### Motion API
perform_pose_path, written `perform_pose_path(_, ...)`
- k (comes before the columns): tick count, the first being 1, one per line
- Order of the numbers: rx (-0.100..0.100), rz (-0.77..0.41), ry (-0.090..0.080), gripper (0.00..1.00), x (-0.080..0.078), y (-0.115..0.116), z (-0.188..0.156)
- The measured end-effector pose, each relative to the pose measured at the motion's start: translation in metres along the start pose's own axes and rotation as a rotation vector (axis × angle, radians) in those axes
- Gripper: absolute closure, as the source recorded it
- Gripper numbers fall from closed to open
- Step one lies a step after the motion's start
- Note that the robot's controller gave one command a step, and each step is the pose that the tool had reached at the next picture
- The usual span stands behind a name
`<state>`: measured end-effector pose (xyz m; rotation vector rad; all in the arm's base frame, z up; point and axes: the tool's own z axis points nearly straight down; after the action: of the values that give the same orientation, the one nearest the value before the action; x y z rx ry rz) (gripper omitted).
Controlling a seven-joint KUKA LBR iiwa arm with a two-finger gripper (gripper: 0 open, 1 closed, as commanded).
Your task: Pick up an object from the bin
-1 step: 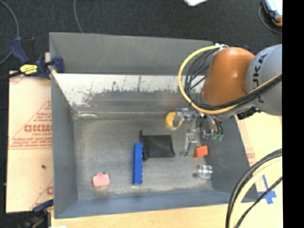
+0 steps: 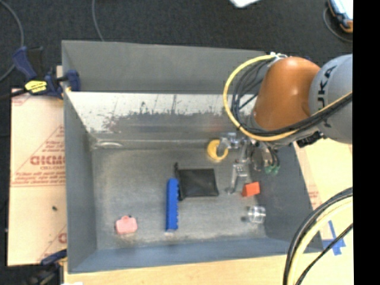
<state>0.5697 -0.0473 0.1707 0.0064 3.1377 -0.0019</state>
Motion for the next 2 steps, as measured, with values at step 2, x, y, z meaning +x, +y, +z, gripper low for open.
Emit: perform_pose_path(2, 0.000, -0.044, 0.001, 0.00, 0.011, 0.056, 0.090)
